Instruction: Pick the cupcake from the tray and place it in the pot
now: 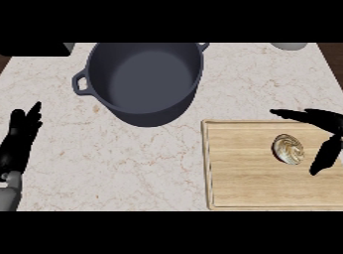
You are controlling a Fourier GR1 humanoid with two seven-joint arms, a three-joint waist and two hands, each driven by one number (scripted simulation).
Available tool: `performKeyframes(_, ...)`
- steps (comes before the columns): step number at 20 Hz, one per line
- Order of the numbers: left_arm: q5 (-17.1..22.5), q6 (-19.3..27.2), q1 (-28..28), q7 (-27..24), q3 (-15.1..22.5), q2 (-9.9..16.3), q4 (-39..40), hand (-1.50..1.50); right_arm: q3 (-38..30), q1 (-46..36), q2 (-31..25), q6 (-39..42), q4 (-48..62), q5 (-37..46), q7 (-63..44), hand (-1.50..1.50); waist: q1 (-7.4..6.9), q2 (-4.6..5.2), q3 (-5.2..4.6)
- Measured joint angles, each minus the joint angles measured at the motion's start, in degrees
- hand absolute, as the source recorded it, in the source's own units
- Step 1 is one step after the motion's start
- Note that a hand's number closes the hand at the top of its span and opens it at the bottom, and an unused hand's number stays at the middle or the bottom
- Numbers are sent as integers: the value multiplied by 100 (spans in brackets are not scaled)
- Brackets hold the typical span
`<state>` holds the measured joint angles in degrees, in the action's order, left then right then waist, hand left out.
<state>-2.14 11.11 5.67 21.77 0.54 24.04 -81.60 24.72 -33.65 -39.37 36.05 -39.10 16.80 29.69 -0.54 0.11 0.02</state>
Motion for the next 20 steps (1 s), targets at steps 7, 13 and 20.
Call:
performKeyframes(7,-58,-140,-13,-81,-150,-25,61,0,3,-87,252,-118,388,232,182,-150,-12,4,1)
performKeyframes(13,-121,-203,-4,-52,-219,-68,44,0,-80,-78,410,-396,525,315,396,150,-9,-20,-28)
performKeyframes(20,-293,-189,170,57,-228,-236,54,0,-311,-245,581,-1005,832,557,911,150,-2,-6,-11)
